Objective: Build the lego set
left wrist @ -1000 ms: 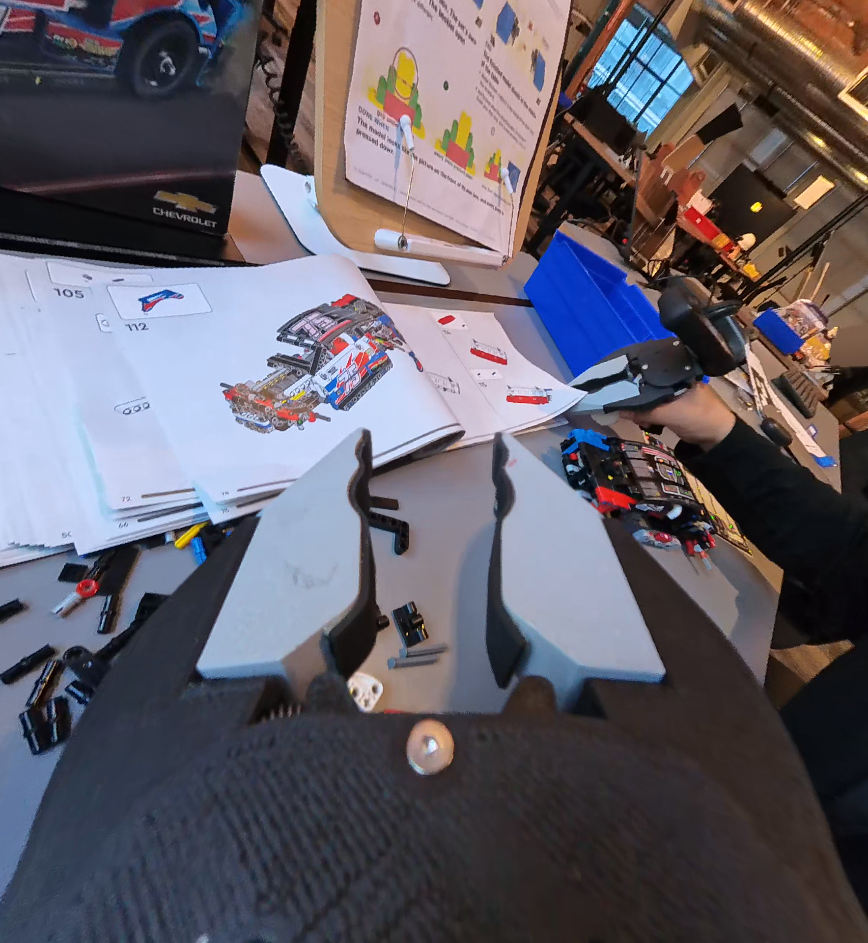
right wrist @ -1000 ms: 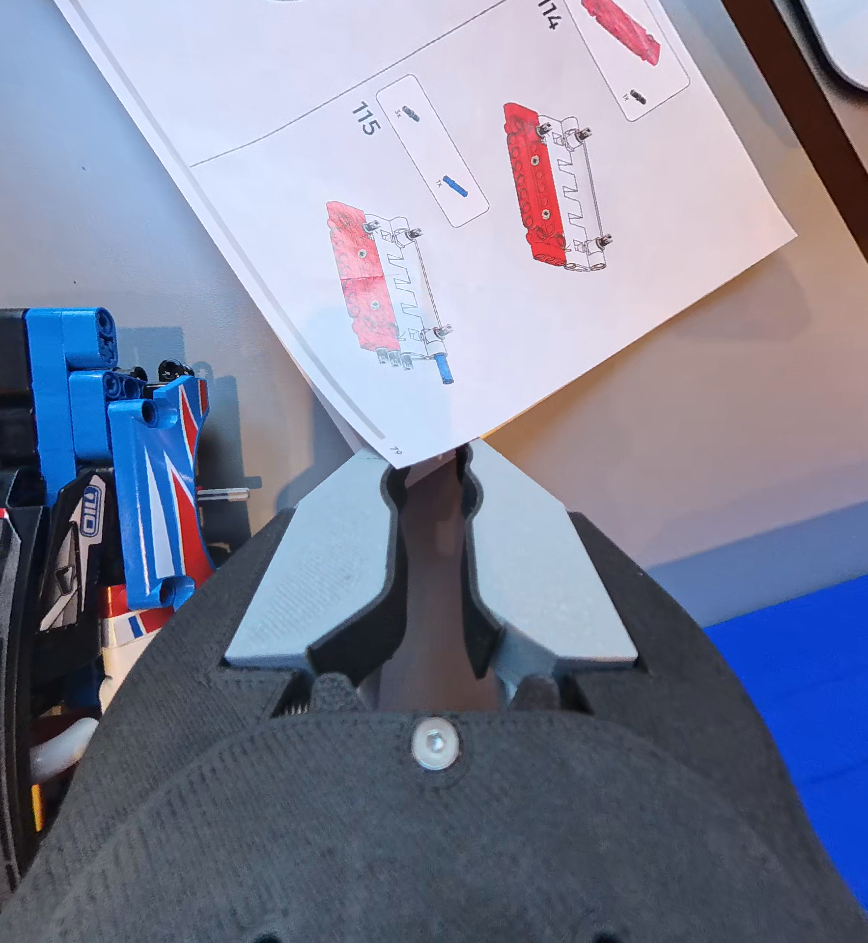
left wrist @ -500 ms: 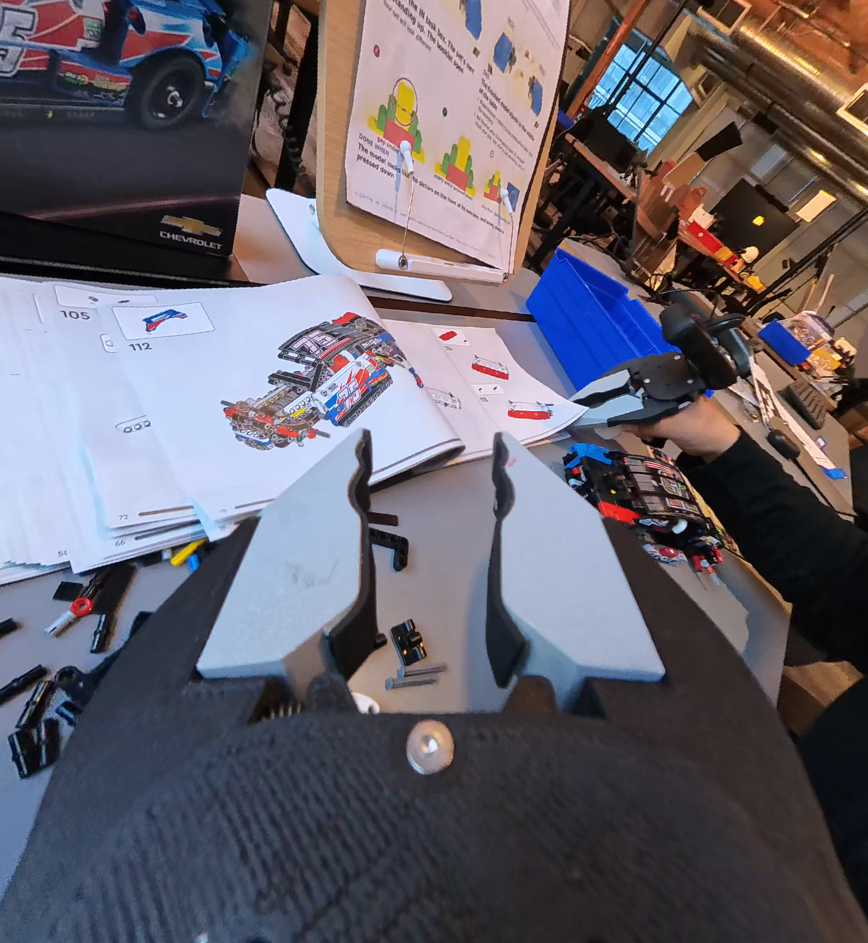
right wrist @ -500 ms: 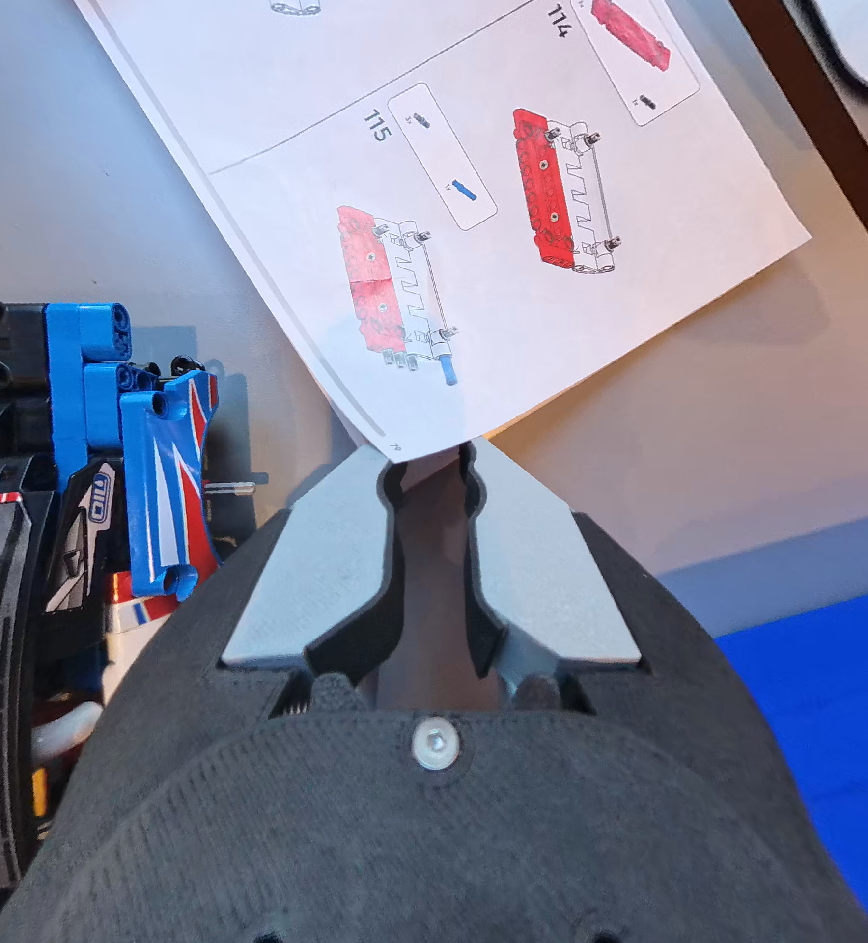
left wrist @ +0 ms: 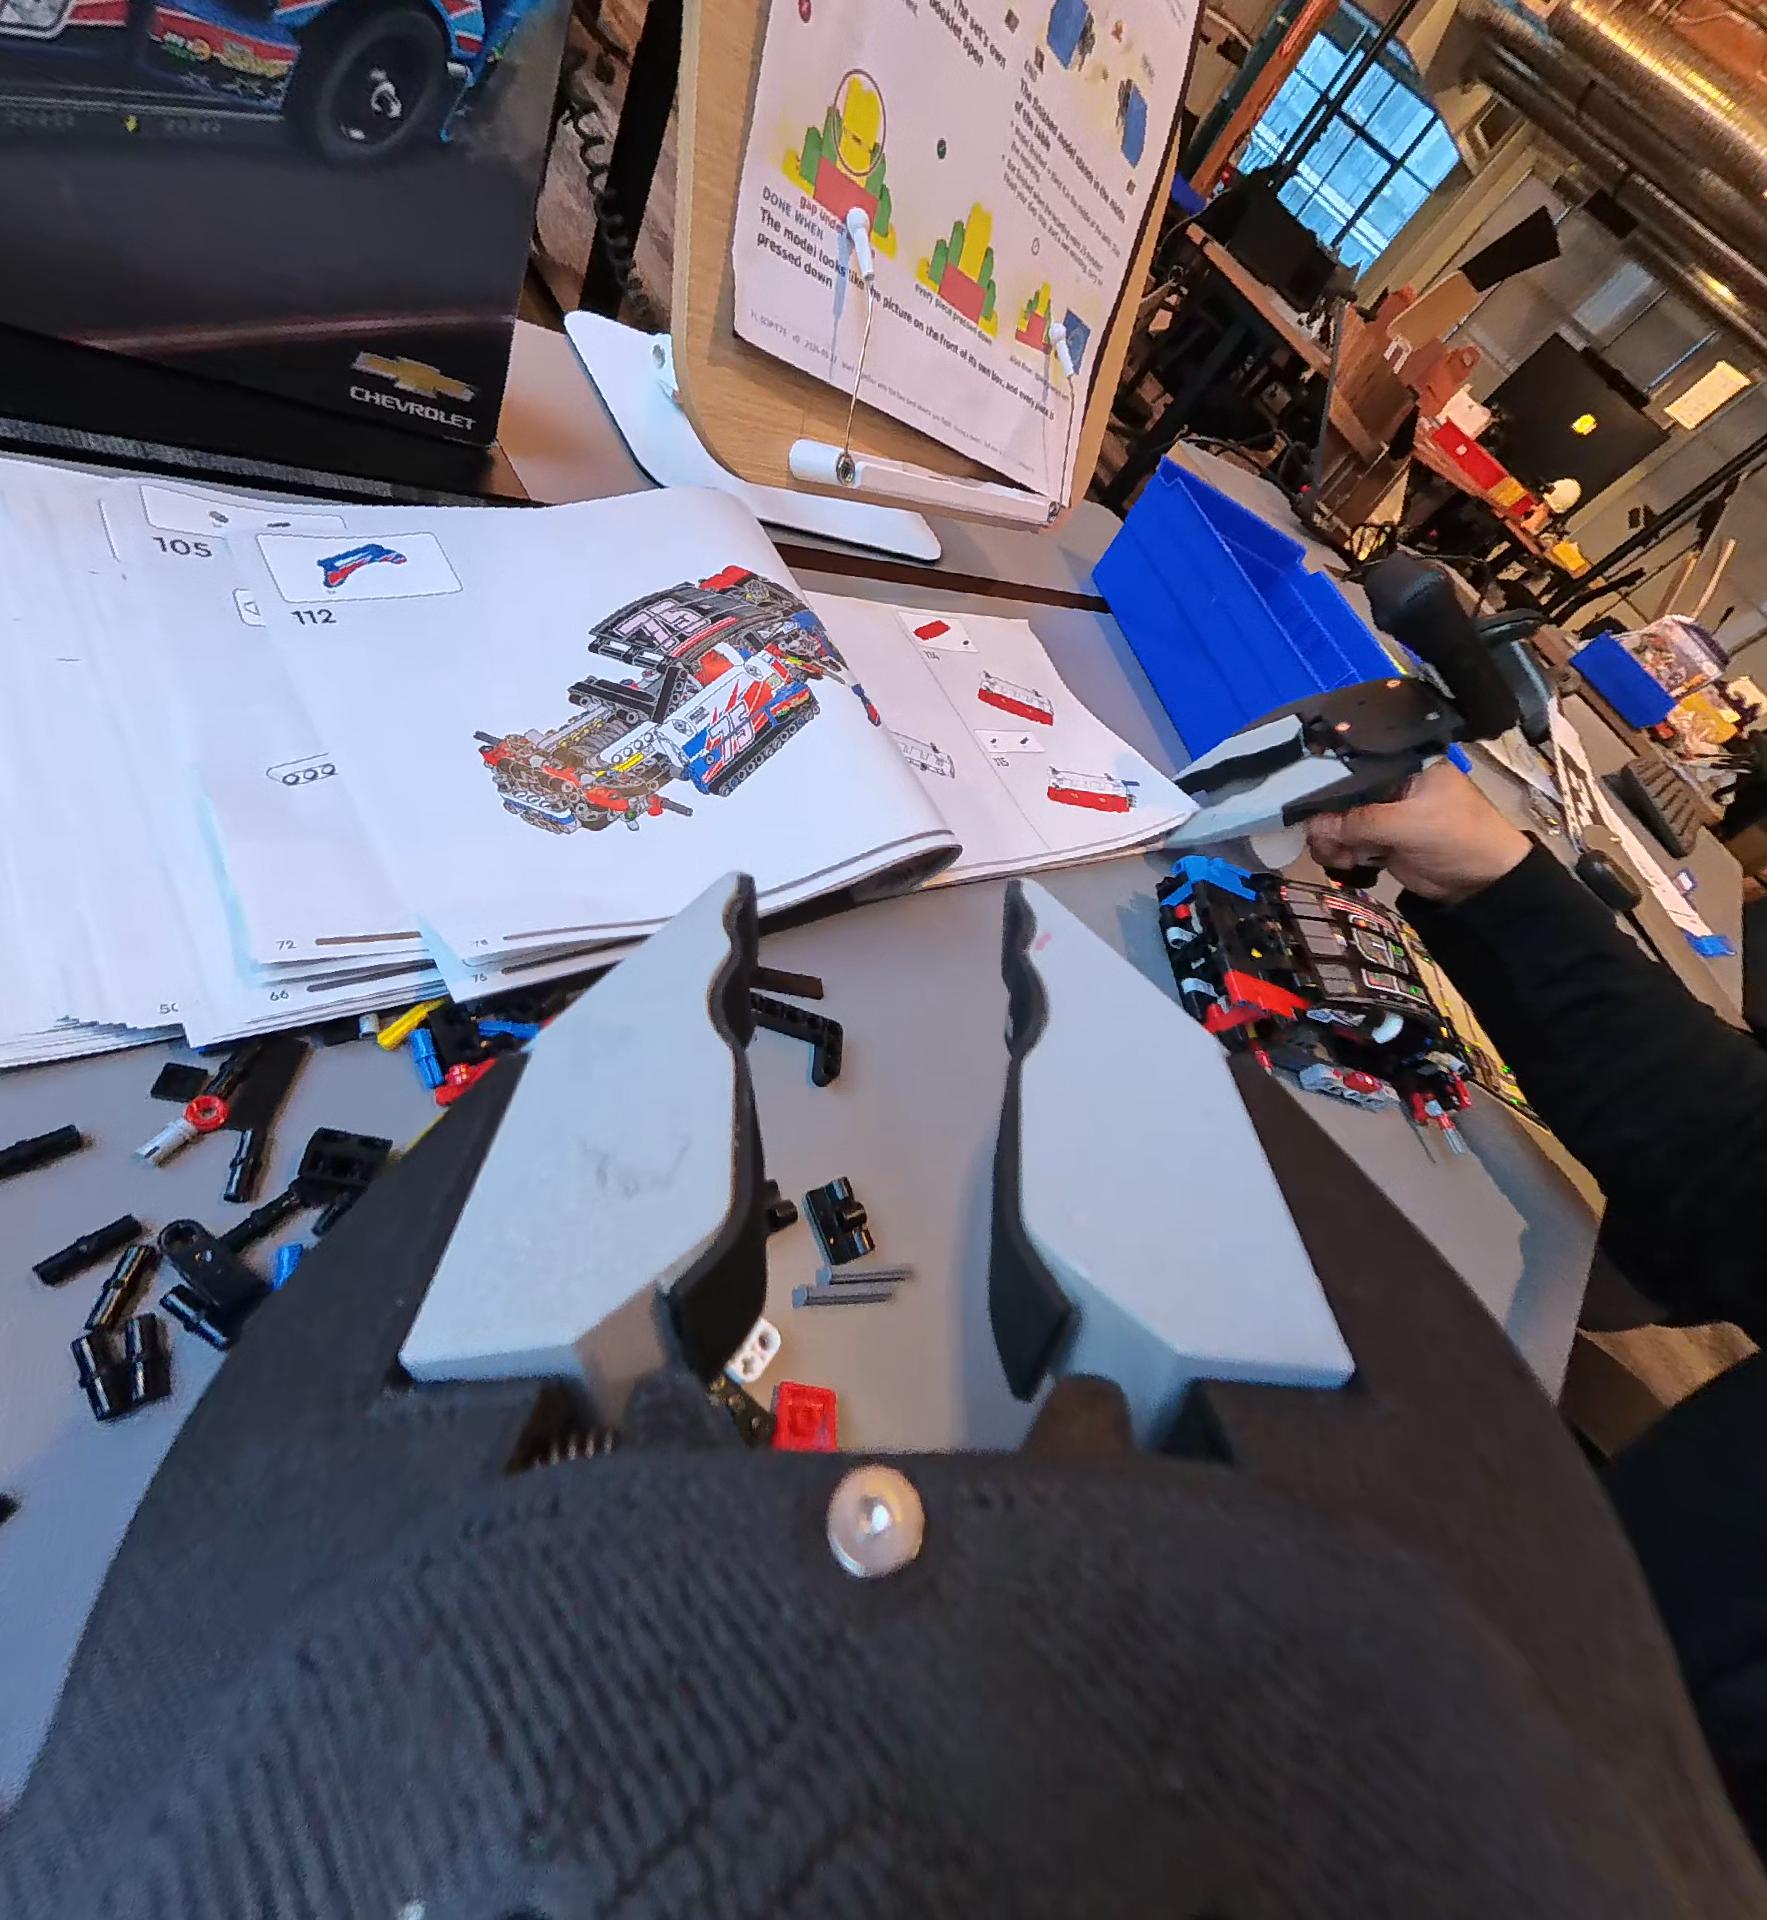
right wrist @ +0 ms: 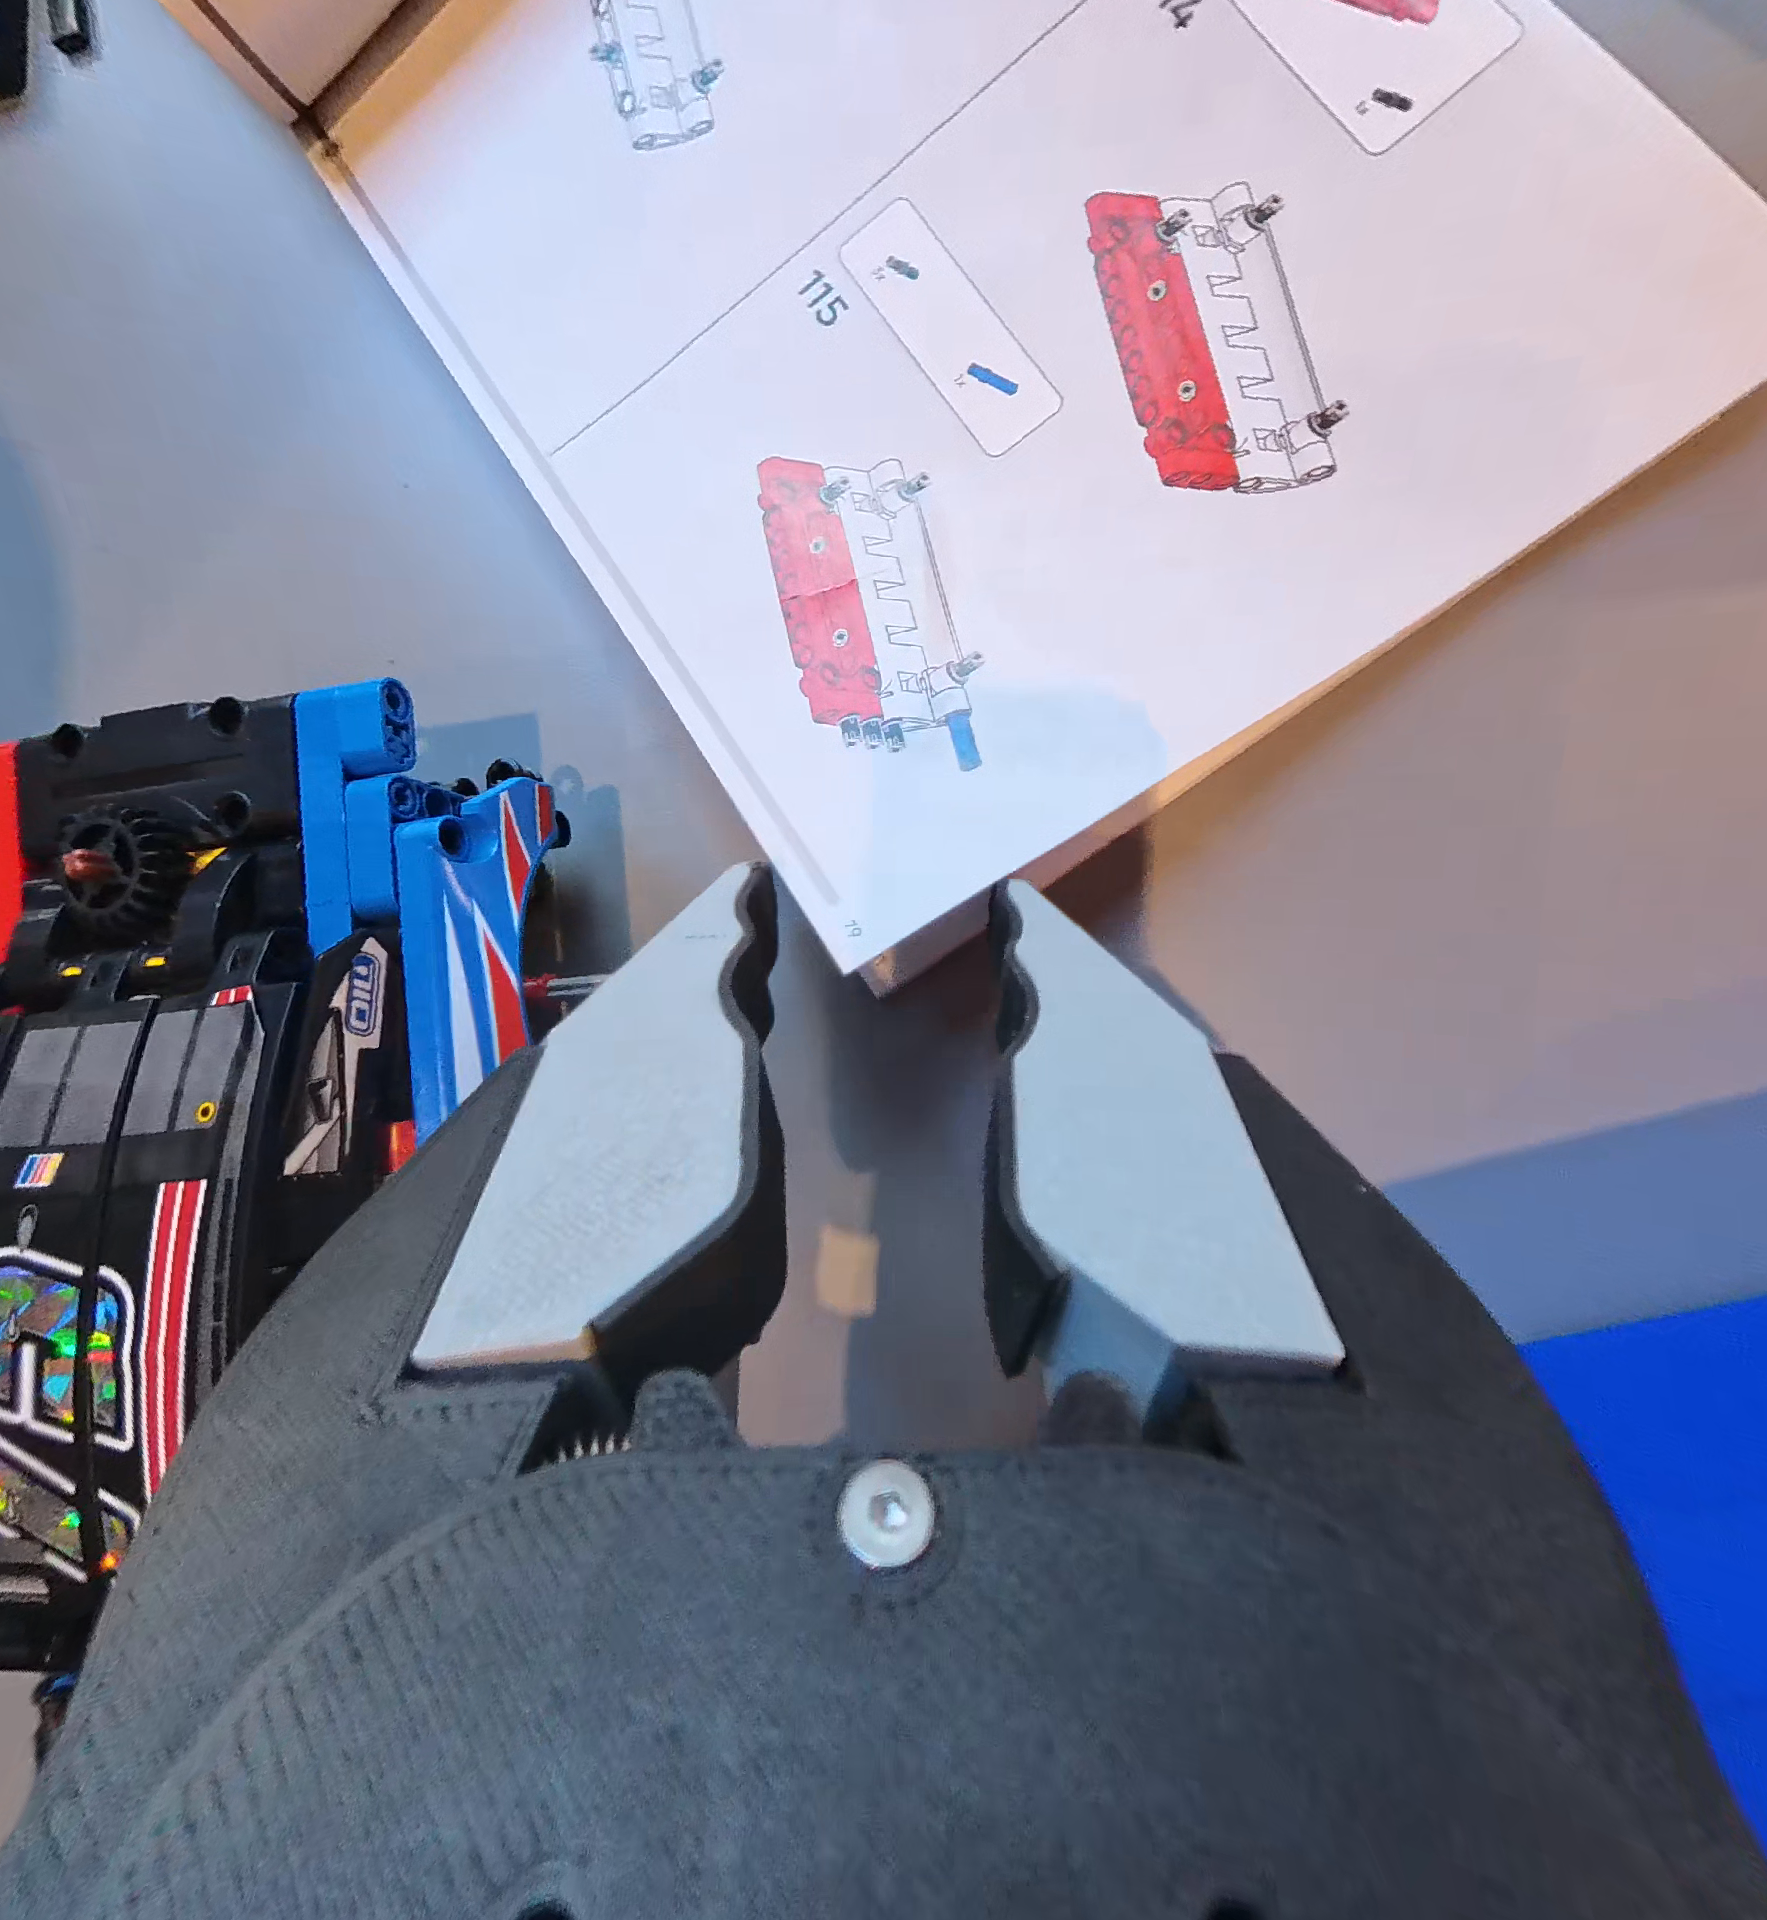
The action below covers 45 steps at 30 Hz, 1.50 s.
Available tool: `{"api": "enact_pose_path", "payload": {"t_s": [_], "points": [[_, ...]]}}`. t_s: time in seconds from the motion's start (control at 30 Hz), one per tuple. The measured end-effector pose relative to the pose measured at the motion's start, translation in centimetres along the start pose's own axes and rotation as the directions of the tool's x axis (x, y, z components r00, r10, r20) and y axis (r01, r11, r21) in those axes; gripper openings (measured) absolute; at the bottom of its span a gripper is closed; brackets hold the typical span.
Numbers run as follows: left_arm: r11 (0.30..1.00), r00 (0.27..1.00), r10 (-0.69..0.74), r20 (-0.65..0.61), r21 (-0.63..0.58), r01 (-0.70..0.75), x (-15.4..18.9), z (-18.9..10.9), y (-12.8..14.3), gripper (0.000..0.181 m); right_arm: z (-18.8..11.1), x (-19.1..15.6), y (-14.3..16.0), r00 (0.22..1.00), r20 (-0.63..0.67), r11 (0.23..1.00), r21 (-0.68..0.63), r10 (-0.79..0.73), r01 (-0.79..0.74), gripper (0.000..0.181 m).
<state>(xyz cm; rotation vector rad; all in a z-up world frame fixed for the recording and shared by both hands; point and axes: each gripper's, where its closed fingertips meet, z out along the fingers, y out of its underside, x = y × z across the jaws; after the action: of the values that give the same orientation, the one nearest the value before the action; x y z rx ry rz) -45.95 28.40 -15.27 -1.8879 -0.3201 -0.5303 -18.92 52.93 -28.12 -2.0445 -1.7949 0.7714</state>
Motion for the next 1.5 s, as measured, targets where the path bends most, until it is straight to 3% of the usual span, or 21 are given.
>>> {"api": "enact_pose_path", "payload": {"t_s": [0.2, 0.47, 0.83, 1.5], "points": [[1.000, 1.000, -0.009, 0.000, -0.001, 0.009, 0.2, -0.7, 0.4, 0.045, -0.1, -0.2, -0.3, 0.999, 0.025, 0.999, -0.001, 0.036, -0.036, 0.031], [1.000, 1.000, -0.024, 0.006, -0.014, 0.024, 0.5, -2.1, 1.9, 0.045, 0.3, -0.9, -0.6, 0.996, 0.054, 0.998, -0.024, 0.065, -0.064, 0.005], [0.998, 0.999, -0.042, 0.014, -0.047, 0.042, 0.3, -2.7, 4.1, 0.045, 0.7, -0.4, -0.3, 0.996, 0.007, 0.996, -0.019, 0.087, -0.087, 0.005], [0.997, 0.999, -0.048, 0.016, -0.055, 0.049, 0.3, -2.8, 4.5, 0.045, 0.2, -0.7, -0.1, 0.990, 0.059, 0.991, 0.005, 0.131, -0.131, 0.019]]}}
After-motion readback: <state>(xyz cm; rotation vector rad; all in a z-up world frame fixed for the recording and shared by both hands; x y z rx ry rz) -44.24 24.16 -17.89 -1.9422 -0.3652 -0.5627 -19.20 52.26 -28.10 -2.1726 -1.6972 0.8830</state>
